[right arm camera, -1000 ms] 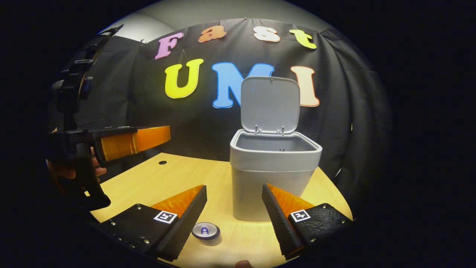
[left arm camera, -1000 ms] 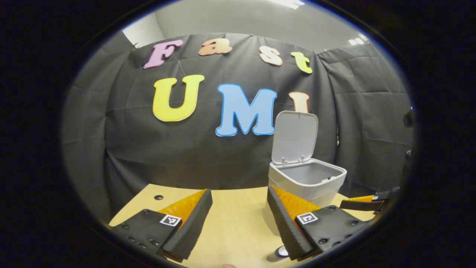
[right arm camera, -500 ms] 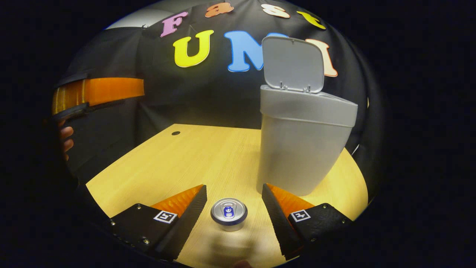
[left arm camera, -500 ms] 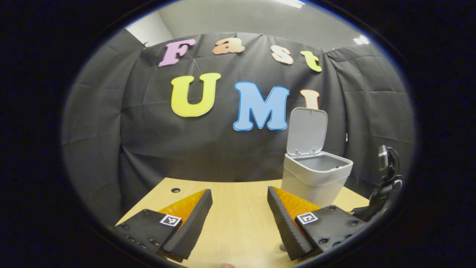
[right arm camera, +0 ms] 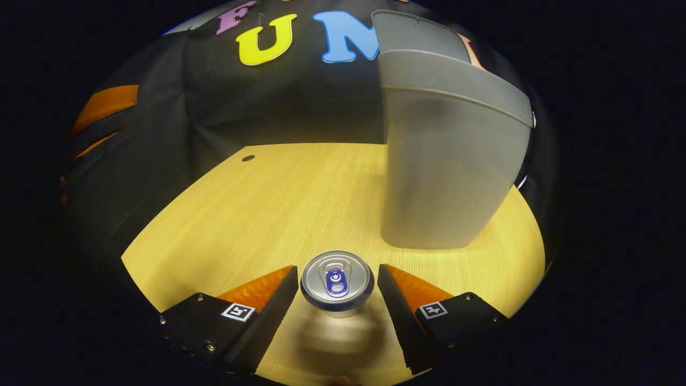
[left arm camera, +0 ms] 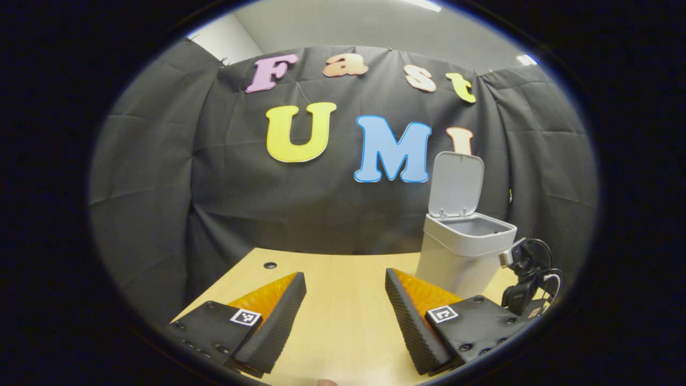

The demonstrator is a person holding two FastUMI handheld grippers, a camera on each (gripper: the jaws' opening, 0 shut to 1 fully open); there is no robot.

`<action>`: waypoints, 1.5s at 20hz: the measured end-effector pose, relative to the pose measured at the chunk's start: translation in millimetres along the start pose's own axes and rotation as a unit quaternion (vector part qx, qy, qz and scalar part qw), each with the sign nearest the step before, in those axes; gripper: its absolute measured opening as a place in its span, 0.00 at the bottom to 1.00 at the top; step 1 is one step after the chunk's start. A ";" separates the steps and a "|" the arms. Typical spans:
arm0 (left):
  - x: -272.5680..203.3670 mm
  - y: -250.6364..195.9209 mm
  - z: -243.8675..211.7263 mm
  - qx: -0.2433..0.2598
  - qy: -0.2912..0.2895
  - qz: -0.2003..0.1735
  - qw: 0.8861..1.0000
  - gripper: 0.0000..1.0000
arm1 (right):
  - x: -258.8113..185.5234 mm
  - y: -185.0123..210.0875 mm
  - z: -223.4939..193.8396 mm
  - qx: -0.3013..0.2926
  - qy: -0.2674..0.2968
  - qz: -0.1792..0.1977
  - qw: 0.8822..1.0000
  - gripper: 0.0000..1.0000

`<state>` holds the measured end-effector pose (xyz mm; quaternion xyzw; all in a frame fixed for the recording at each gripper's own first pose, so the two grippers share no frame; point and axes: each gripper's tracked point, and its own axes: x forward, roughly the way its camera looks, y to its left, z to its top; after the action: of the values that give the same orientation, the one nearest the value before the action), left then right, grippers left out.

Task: Press the lid of the desktop garbage bin to open it, pick up the crumpled paper on the desktop and throw it into the bin, then pick up the pop can on the desktop and drop it into the bin, and finally close the garbage bin lid.

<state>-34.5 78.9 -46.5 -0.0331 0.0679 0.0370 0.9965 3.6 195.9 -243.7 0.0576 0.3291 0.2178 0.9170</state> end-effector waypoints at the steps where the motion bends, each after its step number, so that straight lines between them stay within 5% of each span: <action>1: -1.6 0.4 -1.5 0.003 0.001 0.001 1.000 0.99 | 2.6 -0.5 -3.6 0.002 0.005 0.000 1.000 0.95; 9: -9.3 0.2 -13.4 -0.003 0.015 0.007 1.000 0.95 | 9.4 -6.8 -8.8 0.004 0.016 -0.001 1.000 1.00; 10: -8.7 0.7 -12.7 -0.005 0.014 0.008 1.000 0.95 | 8.7 -7.2 -9.7 -0.001 0.019 0.002 1.000 0.87; 15: -7.8 -3.3 -9.5 -0.008 0.010 0.012 1.000 0.97 | -0.5 -6.8 -6.4 -0.024 0.014 0.006 1.000 0.89; 17: -8.2 -4.9 -9.6 -0.008 0.007 0.012 1.000 0.98 | -12.0 -7.3 0.3 -0.027 0.002 0.010 1.000 0.81; 18: -8.5 -6.8 -8.5 -0.007 0.007 0.011 1.000 0.98 | -19.4 -7.8 6.0 -0.029 -0.007 0.011 1.000 0.89; 19: -7.6 -8.0 -8.4 -0.007 0.006 0.011 1.000 0.98 | -27.0 -7.0 11.0 -0.030 -0.015 0.012 0.999 0.81; 30: 6.7 -30.5 2.3 -0.005 -0.007 -0.012 1.000 0.97 | -107.3 -21.3 117.1 -0.046 -0.145 -0.010 0.988 0.81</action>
<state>-25.2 49.1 -43.4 -0.0390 0.0599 0.0260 0.9971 11.0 134.2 -96.0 0.0425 0.1829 0.2126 0.9589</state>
